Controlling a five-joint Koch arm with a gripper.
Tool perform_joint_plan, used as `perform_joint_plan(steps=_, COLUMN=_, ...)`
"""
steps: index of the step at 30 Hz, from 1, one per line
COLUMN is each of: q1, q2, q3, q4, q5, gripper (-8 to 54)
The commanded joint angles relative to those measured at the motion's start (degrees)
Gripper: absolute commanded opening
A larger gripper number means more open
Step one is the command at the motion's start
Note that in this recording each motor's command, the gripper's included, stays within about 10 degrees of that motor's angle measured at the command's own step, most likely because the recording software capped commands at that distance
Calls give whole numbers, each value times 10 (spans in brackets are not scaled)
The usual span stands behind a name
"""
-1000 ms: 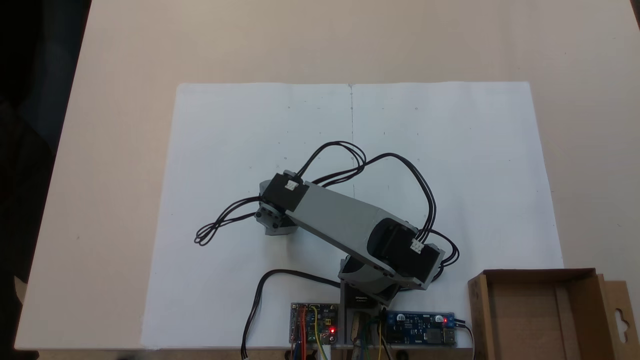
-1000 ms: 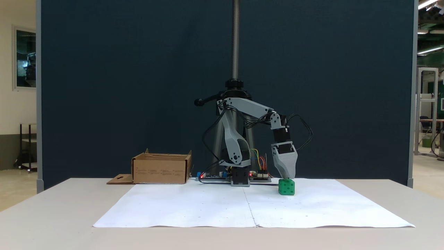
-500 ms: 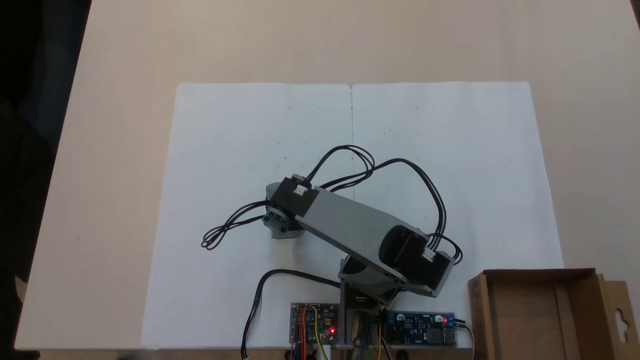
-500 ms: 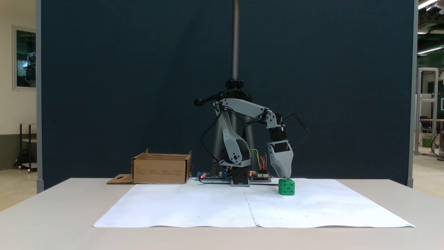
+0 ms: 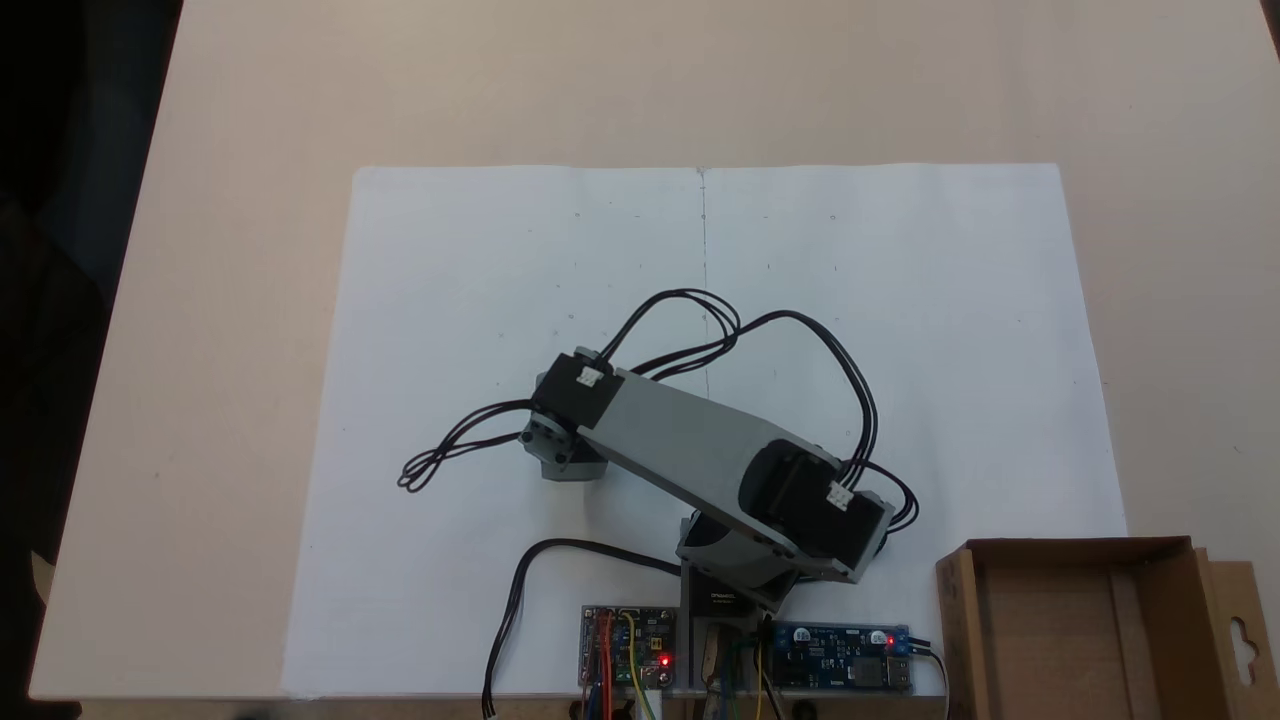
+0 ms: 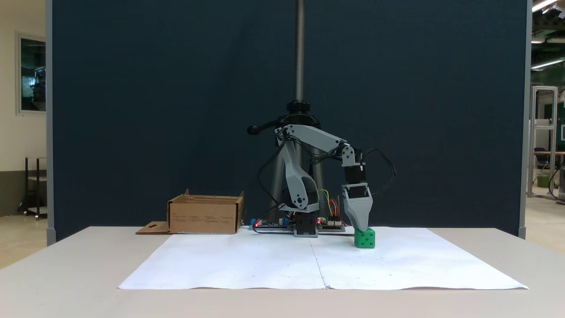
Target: Grasp a green dice and put it in the bin.
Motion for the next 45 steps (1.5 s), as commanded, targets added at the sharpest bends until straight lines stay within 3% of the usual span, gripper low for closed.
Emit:
perform_joint_plan(steps=1, q1=-3, q2=1, q3=-10, q4=22, q5=41, gripper=382)
perform_joint_plan(steps=36, q1=-1, q2=-31, q3=-36, q4=71, q5=41, gripper=383)
perform_joint_plan(steps=45, q1=-1, q2=-85, q3=-84, q4=61, q5=42, gripper=383)
